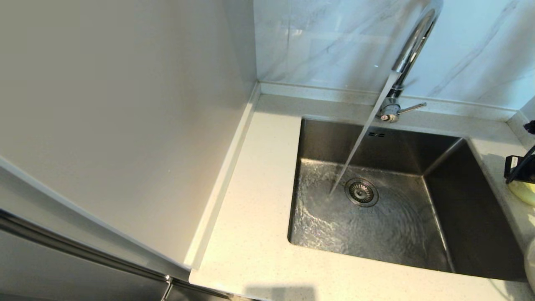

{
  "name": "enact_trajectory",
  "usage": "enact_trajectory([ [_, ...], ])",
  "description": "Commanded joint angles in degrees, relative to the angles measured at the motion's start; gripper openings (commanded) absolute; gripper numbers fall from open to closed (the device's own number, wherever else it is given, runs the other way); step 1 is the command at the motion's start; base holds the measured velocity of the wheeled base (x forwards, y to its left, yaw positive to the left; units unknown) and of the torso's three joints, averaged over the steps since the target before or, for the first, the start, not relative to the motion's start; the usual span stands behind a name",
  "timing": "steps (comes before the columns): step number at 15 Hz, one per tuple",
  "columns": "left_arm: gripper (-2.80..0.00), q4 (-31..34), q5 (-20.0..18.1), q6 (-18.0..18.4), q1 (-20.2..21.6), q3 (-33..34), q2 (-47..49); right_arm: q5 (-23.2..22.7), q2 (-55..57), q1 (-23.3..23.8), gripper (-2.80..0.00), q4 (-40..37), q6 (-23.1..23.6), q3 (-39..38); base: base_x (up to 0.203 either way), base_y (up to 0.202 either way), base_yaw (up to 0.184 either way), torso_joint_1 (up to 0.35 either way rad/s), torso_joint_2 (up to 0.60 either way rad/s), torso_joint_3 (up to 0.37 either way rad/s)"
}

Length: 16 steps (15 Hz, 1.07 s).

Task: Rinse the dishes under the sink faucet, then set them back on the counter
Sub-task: Pick up the bowl, then rinse the bowl

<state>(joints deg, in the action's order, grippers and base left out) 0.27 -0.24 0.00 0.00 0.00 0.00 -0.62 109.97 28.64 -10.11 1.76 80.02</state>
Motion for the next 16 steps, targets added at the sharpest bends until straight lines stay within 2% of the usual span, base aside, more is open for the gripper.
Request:
enact_trajectory([
  [1, -2.8, 0.0, 0.06, 0.0, 0.0, 0.0, 0.0, -0.14, -0.33, -0.45, -2.8, -0.12, 0.27, -1.79, 0.0, 0.0, 0.0, 0.0, 0.0, 0.0],
  [3, -2.8, 0.0, -0.03, 0.0, 0.0, 0.0, 0.0, -0.25, -2.37, -2.53, -2.8, 3.42, 0.04, -4.87, 0.0, 0.0, 0.0, 0.0, 0.0, 0.0],
  [6, -2.8, 0.0, 0.06, 0.0, 0.0, 0.0, 0.0, -0.26, -8.13, -8.14, -2.8, 12.26, -0.01, -11.0, 0.0, 0.0, 0.0, 0.0, 0.0, 0.0],
  [11, -2.8, 0.0, -0.03, 0.0, 0.0, 0.0, 0.0, -0.28, -21.72, -19.17, -2.8, 13.83, -2.9, -17.21, 0.0, 0.0, 0.0, 0.0, 0.0, 0.0],
  [13, -2.8, 0.0, -0.01, 0.0, 0.0, 0.0, 0.0, -0.57, -27.27, -22.66, -2.8, 13.8, -5.71, -21.19, 0.0, 0.0, 0.0, 0.0, 0.0, 0.0],
  [14, -2.8, 0.0, 0.06, 0.0, 0.0, 0.0, 0.0, -1.31, -29.63, -24.35, -2.8, 13.91, -7.06, -24.52, 0.0, 0.0, 0.0, 0.0, 0.0, 0.0],
  [16, -2.8, 0.0, 0.06, 0.0, 0.0, 0.0, 0.0, -8.21, -34.39, -27.9, -2.8, 14.17, -8.01, -29.49, 0.0, 0.0, 0.0, 0.0, 0.0, 0.0],
])
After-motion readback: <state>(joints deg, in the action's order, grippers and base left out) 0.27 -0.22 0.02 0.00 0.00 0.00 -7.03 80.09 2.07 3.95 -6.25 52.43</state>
